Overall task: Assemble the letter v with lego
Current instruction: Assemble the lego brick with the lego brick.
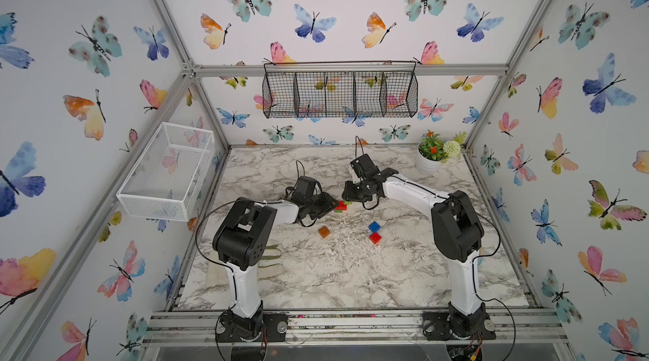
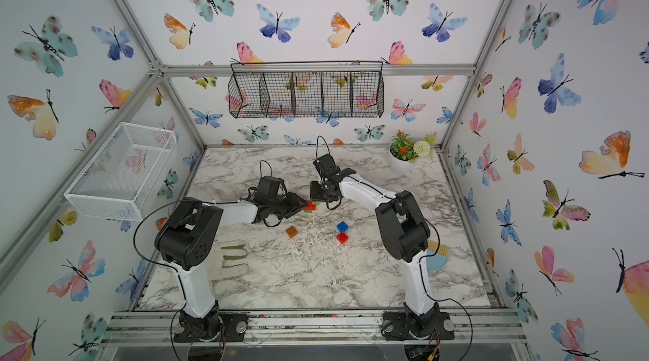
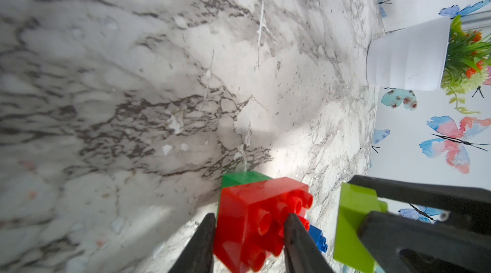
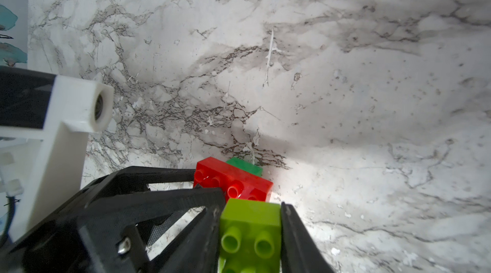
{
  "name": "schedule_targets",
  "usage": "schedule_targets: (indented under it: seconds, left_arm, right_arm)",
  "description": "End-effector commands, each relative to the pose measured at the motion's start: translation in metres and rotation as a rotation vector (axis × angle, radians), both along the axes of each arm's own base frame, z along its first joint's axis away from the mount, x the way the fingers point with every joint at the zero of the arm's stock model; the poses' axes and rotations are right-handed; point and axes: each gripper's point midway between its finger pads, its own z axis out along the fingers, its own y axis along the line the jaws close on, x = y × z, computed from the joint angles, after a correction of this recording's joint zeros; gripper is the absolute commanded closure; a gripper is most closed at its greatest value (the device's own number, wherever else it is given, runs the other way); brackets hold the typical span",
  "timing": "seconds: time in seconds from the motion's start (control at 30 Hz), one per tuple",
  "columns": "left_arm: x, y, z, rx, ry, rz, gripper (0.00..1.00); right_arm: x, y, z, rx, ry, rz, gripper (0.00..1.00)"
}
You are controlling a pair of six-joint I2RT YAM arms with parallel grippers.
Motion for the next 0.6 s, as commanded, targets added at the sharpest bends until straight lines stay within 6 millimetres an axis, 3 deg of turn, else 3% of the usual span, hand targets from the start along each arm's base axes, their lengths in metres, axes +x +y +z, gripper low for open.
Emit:
schedule_targets:
  seconds: [0.0,0.57]
  left_arm:
    - [-0.022,0.017,-0.034,0.081,0.132,0.05,0.59]
    - [-0.032,0.015,-0.038,0.053,0.161,0.087,0.6]
  right_arm:
    - [-0.003,-0.002,-0.016,-0.034,0.035,-0.025,0.93]
    - [-0.001,0.0,-0.03,-0.107,0.031,-0.01,0.93]
